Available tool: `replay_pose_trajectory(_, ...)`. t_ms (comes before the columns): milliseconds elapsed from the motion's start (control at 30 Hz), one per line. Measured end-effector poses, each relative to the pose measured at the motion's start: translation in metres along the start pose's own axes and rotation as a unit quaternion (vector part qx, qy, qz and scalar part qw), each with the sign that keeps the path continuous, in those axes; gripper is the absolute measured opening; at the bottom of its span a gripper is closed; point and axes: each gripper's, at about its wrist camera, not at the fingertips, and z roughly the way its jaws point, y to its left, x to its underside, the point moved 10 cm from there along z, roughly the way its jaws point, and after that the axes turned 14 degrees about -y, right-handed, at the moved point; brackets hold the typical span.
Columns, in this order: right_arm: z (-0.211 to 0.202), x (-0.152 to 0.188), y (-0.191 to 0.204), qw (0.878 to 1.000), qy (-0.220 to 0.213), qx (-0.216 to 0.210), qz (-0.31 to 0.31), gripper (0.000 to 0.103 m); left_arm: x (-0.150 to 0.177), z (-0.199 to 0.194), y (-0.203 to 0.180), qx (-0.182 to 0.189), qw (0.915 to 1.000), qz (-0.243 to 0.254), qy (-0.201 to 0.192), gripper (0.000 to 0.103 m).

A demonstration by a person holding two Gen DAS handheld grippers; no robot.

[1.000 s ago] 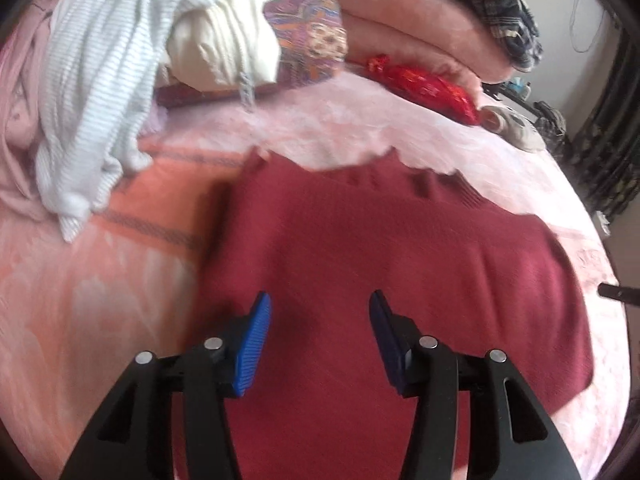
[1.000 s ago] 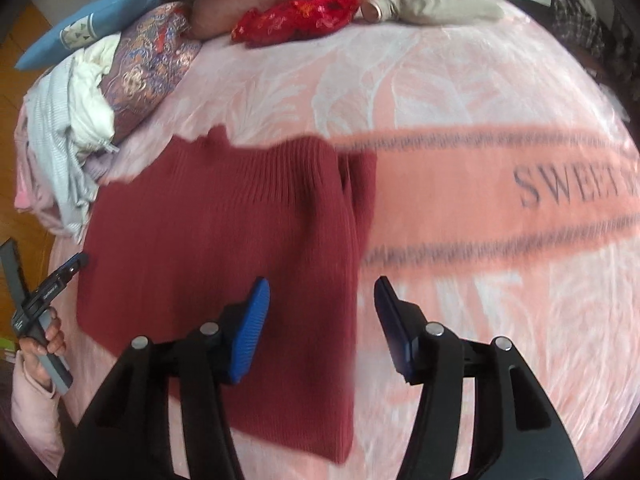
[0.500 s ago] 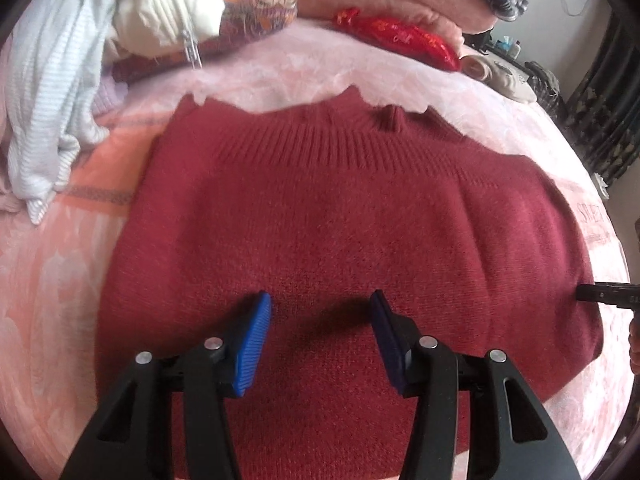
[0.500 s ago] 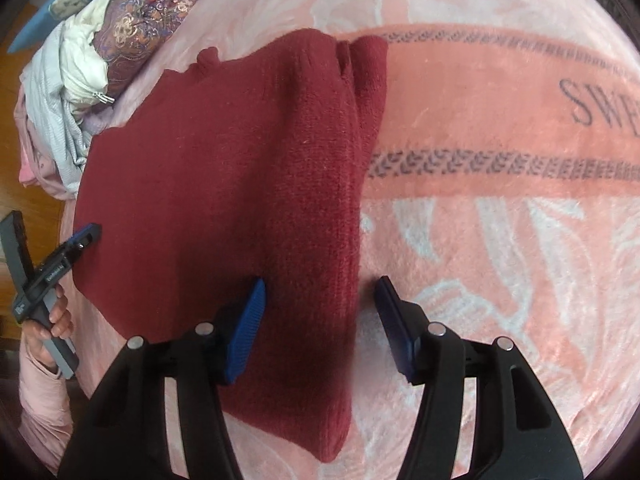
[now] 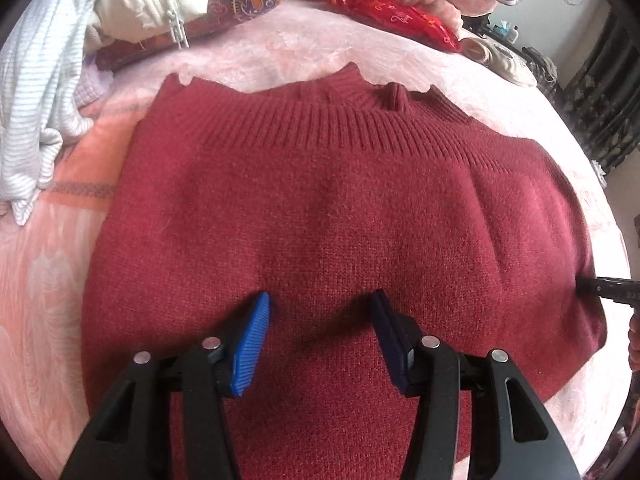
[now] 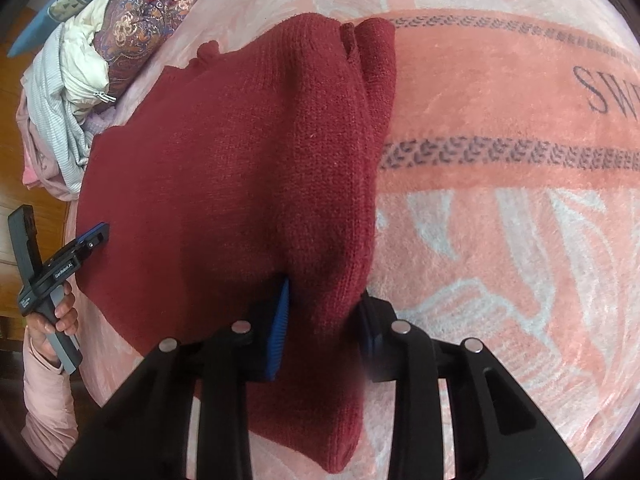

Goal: Fold small clothes

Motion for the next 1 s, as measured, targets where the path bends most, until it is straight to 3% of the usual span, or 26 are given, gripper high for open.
replay_pose_trajectory(433,-0.003,0.000,0.000,1.000,-0.006,0.007,0.015,0.027,-0.001,0.000,0.000,-0.003,0.9999,0.013,-0.006,0.053)
replay_pose_trajectory(833,-0.018,-0.016,0.022,0.995,0.010,0.096,-0.004,0.018,-0.004,-0.009,0.001,0.013,0.9999,0.007,-0.003,0.051)
replay_pose_trajectory(1000,-0.024,-0.025,0.038,0.993,0.006,0.121,-0.014,0.018,-0.014,-0.025,0.013,-0.002,0.9997,0.013,-0.023,0.051)
